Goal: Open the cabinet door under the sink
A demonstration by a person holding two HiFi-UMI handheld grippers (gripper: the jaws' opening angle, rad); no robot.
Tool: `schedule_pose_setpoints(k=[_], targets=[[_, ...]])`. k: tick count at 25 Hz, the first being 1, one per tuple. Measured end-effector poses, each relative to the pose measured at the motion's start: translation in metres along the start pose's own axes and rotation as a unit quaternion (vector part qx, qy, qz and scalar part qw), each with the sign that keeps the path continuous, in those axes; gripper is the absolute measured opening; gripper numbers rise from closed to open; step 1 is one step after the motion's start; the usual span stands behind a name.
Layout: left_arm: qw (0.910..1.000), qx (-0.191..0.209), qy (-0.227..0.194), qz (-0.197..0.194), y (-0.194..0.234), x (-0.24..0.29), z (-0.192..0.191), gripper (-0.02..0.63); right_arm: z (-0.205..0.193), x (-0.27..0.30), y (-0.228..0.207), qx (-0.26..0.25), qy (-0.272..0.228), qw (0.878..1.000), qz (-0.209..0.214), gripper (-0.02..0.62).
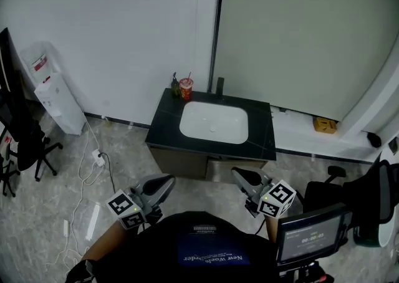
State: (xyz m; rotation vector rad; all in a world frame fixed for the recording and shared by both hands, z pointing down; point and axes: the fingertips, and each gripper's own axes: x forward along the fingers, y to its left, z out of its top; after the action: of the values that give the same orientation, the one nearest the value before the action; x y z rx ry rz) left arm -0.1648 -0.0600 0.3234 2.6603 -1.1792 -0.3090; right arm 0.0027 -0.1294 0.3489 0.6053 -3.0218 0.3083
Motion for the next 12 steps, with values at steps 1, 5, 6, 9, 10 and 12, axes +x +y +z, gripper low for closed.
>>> schedule_pose_setpoints(k=[1,5,6,9,10,12], targets=[[1.0,-0.002,0.003,0.001,0.01,0.005,0.0,0.0,-0.001,0.007,-0.008,0.004,0.001,1.0,-0.001,0.002],[1.0,-0.007,-0.001,-0.007,0.022,0.018,0.001,0.0,-0.004,0.011,-0.021,0.007,0.002,1.0,-0.007,0.002],[0.9998,-0.009,-0.005,-0.014,0.018,0.022,0.002,0.0,-0.004,0.008,-0.022,0.004,0.001,1.0,-0.009,0.002],[0.9993,-0.006,-0.013,-0.035,0.023,0.035,0.006,0.0,0.0,0.009,-0.03,-0.005,0.001,1.0,-0.021,0.002],[0.9989,-0.005,-0.015,-0.043,0.029,0.039,0.007,0.0,0.002,0.012,-0.034,-0.009,0.001,1.0,-0.028,0.002],[0.9984,0.002,-0.009,-0.057,0.048,0.045,0.008,0.0,0.008,0.024,-0.044,-0.014,-0.001,0.999,-0.043,0.002]])
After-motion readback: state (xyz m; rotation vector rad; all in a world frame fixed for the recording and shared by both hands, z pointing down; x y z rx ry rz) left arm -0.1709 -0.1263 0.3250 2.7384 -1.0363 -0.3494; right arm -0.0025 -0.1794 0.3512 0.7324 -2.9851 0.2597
